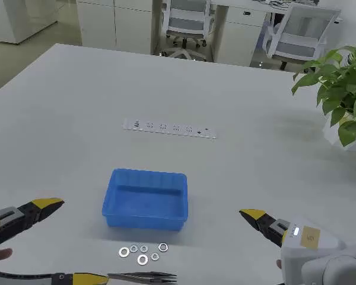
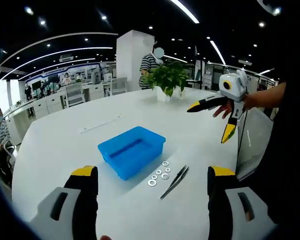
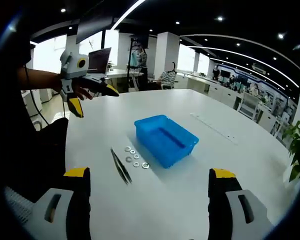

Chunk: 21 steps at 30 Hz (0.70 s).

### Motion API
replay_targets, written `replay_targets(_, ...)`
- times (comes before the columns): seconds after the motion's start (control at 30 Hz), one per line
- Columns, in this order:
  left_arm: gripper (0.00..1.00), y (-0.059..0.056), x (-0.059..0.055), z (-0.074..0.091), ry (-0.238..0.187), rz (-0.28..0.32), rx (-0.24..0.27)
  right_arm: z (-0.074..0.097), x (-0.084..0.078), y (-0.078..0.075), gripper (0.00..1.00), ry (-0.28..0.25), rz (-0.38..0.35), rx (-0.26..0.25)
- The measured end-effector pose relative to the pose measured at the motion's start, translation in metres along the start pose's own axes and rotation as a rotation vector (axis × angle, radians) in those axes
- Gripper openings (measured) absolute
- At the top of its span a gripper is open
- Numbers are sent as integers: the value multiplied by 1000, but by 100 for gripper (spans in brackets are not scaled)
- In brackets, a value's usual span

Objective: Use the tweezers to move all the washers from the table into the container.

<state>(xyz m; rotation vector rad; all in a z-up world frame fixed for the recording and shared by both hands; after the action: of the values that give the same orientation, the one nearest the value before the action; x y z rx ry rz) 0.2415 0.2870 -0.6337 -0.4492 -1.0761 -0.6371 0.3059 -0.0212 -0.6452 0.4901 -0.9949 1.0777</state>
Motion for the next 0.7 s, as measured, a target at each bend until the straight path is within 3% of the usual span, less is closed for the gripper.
replay_targets(0.7,97,0,3,-4,-4,-10,-11,1,1,-1,99,-7,1,-8)
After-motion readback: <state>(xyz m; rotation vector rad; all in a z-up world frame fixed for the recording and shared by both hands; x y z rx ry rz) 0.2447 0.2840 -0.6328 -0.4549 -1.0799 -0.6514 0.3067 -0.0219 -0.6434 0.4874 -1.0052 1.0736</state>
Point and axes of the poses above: the centre of the closed fingertips' face, and the gripper's own axes: z roughly backward along the fingers, y roughly to its left, x roughly out of its top, the point moved 10 cm from there along z, roughly backward along the fingers, and after that the axes turned 3 degrees about -x, right-handed, at the moved point
